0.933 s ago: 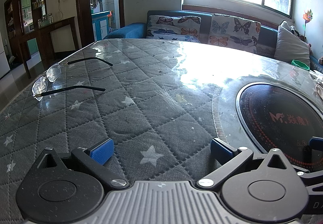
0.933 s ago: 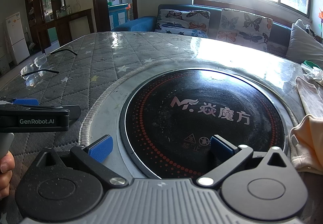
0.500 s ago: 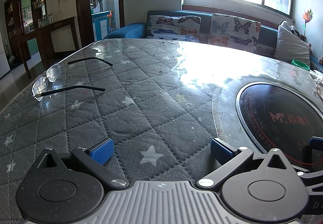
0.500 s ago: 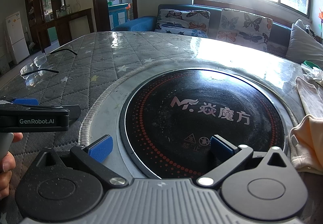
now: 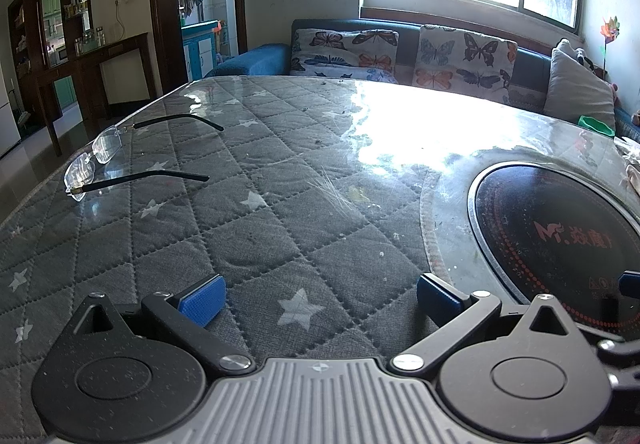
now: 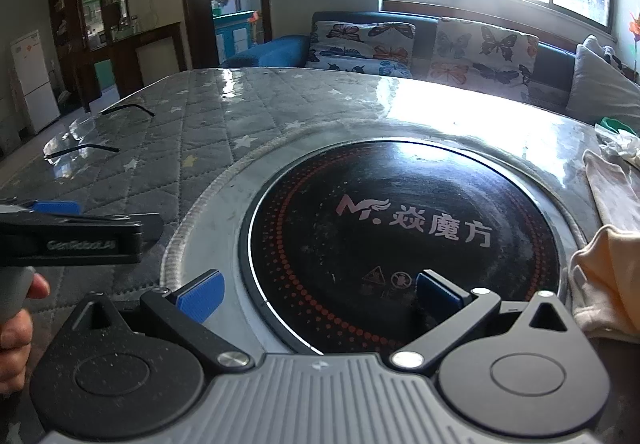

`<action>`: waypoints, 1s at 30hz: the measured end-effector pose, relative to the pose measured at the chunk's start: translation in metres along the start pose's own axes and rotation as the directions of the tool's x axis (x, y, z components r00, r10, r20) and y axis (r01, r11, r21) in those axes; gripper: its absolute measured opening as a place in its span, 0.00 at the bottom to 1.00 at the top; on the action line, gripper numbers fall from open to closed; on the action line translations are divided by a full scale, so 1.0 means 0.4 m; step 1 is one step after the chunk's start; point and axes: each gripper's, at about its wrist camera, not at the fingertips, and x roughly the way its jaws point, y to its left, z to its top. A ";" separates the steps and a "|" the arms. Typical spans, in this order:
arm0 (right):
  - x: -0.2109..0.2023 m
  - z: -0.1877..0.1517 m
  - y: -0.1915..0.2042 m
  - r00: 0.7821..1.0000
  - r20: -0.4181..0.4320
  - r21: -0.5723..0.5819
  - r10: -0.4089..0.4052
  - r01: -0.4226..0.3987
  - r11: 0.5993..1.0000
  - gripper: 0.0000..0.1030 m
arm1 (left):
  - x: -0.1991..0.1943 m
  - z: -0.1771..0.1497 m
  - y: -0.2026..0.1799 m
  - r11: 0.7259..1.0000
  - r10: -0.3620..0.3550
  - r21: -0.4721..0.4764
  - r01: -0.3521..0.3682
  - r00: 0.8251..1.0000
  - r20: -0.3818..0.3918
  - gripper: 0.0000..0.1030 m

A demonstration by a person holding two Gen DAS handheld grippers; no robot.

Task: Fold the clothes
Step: 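Move both tools from the cooktop toward the crumpled cream sweatshirt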

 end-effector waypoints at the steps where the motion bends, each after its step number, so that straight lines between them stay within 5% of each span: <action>1: -0.008 -0.001 0.001 1.000 0.002 -0.013 0.003 -0.003 1.000 1.00 | -0.002 0.002 -0.002 1.000 0.003 -0.004 -0.003 1.000 -0.008 1.00; 10: -0.093 0.000 -0.018 0.999 0.049 -0.062 0.005 -0.002 0.998 1.00 | -0.049 0.017 -0.050 0.999 -0.018 0.032 0.018 1.000 -0.012 1.00; 30: -0.341 -0.043 -0.174 0.997 0.080 -0.035 -0.008 0.011 0.999 1.00 | -0.186 0.022 -0.269 0.965 -0.189 0.179 0.189 0.982 -0.017 1.00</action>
